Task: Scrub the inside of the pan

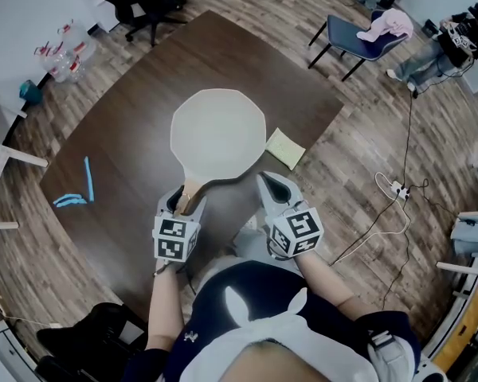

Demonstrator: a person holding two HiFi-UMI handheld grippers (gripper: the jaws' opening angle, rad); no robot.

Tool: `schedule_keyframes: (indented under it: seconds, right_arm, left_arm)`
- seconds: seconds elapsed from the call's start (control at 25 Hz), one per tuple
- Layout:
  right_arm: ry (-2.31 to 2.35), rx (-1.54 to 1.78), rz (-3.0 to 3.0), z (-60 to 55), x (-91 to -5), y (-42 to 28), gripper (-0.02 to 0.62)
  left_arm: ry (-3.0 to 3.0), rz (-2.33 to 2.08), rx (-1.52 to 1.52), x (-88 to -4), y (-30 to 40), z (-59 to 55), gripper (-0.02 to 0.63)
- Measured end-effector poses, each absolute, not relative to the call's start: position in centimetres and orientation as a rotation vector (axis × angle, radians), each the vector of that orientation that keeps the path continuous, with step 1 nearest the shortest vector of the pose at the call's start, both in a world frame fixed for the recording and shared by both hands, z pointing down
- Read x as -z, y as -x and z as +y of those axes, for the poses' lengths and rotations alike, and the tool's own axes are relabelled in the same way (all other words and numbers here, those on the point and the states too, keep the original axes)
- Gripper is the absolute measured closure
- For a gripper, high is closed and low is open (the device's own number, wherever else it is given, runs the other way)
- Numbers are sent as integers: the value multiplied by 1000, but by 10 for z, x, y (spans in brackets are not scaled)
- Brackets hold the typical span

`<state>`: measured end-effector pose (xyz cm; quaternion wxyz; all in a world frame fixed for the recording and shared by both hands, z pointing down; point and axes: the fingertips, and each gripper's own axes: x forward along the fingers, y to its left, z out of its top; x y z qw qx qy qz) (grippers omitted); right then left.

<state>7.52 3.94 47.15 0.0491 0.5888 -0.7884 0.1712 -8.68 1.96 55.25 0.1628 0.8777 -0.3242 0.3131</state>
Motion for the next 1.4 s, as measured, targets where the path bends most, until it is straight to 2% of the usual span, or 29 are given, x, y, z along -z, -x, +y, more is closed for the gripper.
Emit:
schedule_keyframes:
  seconds: [0.32, 0.96, 1.0, 1.04, 1.28, 1.32, 1.4]
  right_arm:
    - [-1771, -555, -2355, 14, -494, -104, 592]
    - [-1756, -625, -2195, -29, -553, -175, 584]
    - [-1740, -640, -2189, -31, -559, -177, 569]
    - [-1719, -658, -2183, -33, -565, -179, 503]
    - [-1615, -676, -2097, -39, -604, -188, 488]
    - [-1593, -678, -2078, -40, -611, -190, 457]
    - [-1538, -687, -2040, -42, -626, -194, 432]
  left_arm:
    - [-2405, -914, -998, -592, 83, 2, 337]
    - [-2314, -874, -1172, -632, 83, -13, 337]
    - [-2309, -860, -1191, -633, 82, -12, 337]
    - [-2302, -845, -1208, -632, 81, -11, 337]
    - [-2280, -862, -1242, -633, 85, -15, 339]
    - [-2280, -864, -1248, -633, 86, -15, 339]
    - [-2281, -863, -1276, -636, 88, -17, 339]
